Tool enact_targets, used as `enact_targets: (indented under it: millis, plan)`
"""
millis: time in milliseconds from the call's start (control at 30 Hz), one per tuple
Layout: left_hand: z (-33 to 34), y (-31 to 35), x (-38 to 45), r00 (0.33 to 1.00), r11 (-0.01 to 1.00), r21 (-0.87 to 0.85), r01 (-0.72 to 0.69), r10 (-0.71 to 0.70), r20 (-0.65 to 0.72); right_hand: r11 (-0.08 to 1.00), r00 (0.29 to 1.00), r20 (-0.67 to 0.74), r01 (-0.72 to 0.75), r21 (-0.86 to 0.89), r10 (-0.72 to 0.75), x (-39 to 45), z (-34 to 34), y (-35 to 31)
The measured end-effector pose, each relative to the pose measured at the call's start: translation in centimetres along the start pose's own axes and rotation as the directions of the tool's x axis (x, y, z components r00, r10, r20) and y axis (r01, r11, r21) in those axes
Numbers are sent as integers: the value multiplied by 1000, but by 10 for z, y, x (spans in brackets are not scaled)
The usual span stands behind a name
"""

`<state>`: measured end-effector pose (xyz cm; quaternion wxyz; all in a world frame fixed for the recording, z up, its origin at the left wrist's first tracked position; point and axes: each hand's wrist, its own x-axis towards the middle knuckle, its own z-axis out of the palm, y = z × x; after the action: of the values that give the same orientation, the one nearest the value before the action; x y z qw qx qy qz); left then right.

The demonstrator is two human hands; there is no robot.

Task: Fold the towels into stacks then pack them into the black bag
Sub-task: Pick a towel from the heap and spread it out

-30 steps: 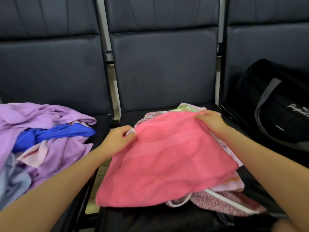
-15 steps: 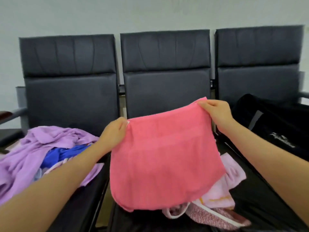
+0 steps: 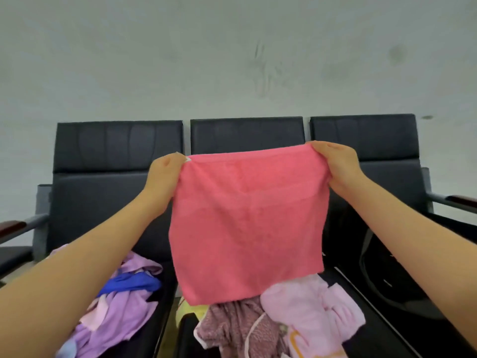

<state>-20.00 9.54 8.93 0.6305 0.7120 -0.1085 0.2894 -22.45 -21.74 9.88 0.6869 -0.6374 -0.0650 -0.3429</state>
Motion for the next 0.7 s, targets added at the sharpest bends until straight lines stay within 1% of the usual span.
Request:
enact_targets:
  millis: [33,67,100,167,200,267,333,400,500,567,633,700]
  plan:
    - [-1,6,0,996,988,-128,88,-87,9,998,999,7,-48,51,47,2,1,-3]
    - [-4,9,1,990,966,-219,140,-132,49,991,995,21,-99,94,98,3,1,-5]
    - [-6,12,2,983,947,-272,174,-150,104,981,989,40,-147,126,143,6,1,-7]
    - [-8,15,4,961,924,-310,223,-155,229,960,972,70,-233,157,225,13,-1,-6]
    - [-8,13,5,947,926,-290,242,-160,280,950,962,74,-271,155,262,17,-3,-3]
    - [-7,6,7,913,948,-167,269,-196,358,941,949,58,-315,124,310,25,-9,9]
    - [-5,-13,9,859,964,-32,263,-219,463,944,946,29,-325,56,324,28,-18,31]
    - [-2,-46,12,813,972,120,200,-233,533,944,945,-1,-328,-38,328,24,-28,62]
    - [7,-99,8,805,946,305,108,-263,531,919,937,-11,-345,-191,349,10,-47,119]
    - [17,-136,4,803,906,422,26,-270,531,889,924,4,-368,-273,383,-3,-59,158]
    - [29,-172,-3,798,853,522,-23,-299,523,866,909,19,-390,-314,416,-14,-68,193]
    - [42,-205,-8,803,826,561,-49,-301,514,856,910,2,-390,-339,415,-21,-73,222]
